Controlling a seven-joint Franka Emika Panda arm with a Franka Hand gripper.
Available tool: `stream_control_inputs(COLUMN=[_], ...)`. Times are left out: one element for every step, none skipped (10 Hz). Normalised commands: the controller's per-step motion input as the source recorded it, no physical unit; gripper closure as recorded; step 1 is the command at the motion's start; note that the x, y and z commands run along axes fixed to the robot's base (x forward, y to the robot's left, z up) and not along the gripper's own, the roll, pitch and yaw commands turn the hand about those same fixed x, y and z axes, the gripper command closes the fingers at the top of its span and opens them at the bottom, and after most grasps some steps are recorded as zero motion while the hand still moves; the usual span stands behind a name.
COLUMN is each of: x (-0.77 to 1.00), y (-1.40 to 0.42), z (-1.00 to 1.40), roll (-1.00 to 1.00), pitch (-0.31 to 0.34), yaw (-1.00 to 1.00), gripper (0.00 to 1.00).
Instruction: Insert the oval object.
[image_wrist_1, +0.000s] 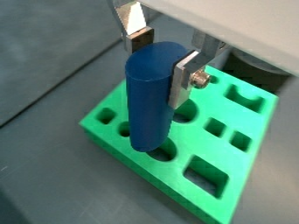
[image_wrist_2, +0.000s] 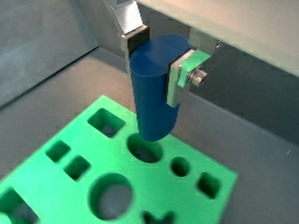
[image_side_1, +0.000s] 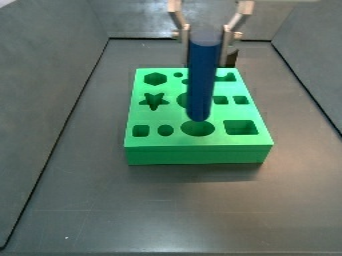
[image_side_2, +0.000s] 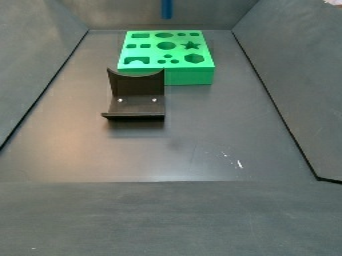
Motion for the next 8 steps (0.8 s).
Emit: stream_control_inputs(x=[0.00, 0.00, 0.00, 0.00, 0.03, 0.24, 0.17, 0.13], y=[0.00, 0.00, 0.00, 0.00, 0.00, 0.00, 0.00, 0.00], z=[-0.05, -0.08, -0.11, -0.14, -0.14, -0.13, -0.30, -0.31], roll=[0.19, 0.20, 0.22, 0.23, 0.23, 0.08, 0.06, 0.06], pitch=[-0.003, -0.016, -0.004, 0.000, 0.000, 0.000, 0.000, 0.000], yaw=[-0.99, -0.97, -0.94, -0.92, -0.89, -0.85, -0.91, -0.95], gripper=[1.00, 1.00, 1.00, 1.00, 1.00, 1.00, 1.00, 1.00])
